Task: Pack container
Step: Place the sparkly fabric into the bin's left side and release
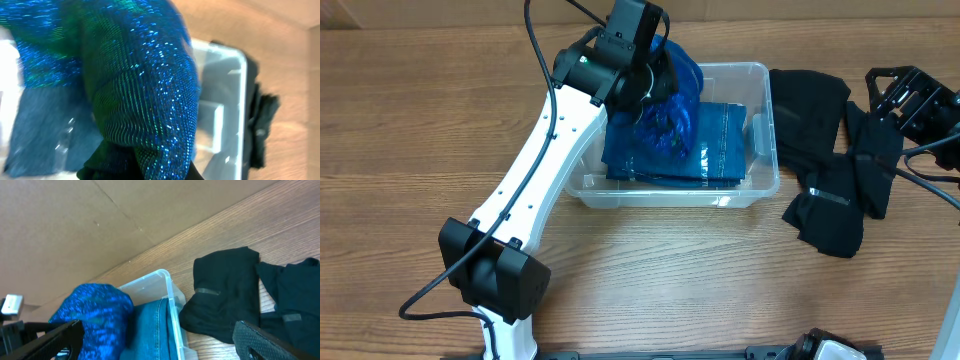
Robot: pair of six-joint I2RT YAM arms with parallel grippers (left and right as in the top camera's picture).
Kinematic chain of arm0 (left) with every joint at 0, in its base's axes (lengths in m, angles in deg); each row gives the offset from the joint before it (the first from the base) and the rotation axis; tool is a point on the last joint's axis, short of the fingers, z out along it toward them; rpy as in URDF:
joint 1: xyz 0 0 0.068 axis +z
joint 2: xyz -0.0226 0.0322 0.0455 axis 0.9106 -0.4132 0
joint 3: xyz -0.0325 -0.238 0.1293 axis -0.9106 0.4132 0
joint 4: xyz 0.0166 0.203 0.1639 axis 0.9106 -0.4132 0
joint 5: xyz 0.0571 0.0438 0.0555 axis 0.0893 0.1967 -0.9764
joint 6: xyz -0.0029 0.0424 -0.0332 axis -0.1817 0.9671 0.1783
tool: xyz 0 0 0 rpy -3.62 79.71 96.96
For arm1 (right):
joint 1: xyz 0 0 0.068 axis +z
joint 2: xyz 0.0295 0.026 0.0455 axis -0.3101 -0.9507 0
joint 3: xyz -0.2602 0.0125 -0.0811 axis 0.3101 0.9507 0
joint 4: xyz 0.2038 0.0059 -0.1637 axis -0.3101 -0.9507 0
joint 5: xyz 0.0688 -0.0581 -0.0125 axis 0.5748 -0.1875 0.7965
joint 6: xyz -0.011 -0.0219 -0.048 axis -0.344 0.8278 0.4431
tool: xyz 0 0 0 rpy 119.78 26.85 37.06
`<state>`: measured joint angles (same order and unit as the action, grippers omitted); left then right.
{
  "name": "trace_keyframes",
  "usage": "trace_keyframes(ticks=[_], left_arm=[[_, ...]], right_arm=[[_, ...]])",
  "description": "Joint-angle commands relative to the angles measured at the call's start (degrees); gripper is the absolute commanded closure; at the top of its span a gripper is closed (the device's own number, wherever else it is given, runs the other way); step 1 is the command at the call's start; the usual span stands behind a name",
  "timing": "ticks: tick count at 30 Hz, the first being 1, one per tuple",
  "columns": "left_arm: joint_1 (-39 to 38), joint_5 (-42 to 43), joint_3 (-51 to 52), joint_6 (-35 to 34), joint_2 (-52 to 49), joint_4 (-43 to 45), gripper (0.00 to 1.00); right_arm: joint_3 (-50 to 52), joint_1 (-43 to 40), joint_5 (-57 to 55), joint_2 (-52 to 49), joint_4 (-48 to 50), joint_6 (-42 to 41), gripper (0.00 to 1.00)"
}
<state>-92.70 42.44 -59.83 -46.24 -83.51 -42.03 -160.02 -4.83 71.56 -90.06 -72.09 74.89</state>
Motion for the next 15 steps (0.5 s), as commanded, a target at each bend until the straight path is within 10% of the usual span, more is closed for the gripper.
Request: trace_keyframes(ticks=[1,7,12,15], left_arm=[[0.7,-2.9,-0.4,3.3,1.3,-6.2,0.96],[1.2,-6.1,1.1,0.4,0.8,-15.8,0.83],[1.4,-6.3,1.0,-2.0,0.8,-20.8,0.12],[2.8,-6.6,1.0,-2.0,1.3,-22.5,0.07]], right_arm=[[-0.3,-0.2,0.3,0.0,0.3,0.2,0.0],[-0.3,-0.2,0.3,0.0,0.3,0.2,0.0],[-0.3,-0.2,0.3,0.0,0.3,0.2,0.0],[-0.3,-0.2,0.3,0.0,0.3,0.2,0.0]])
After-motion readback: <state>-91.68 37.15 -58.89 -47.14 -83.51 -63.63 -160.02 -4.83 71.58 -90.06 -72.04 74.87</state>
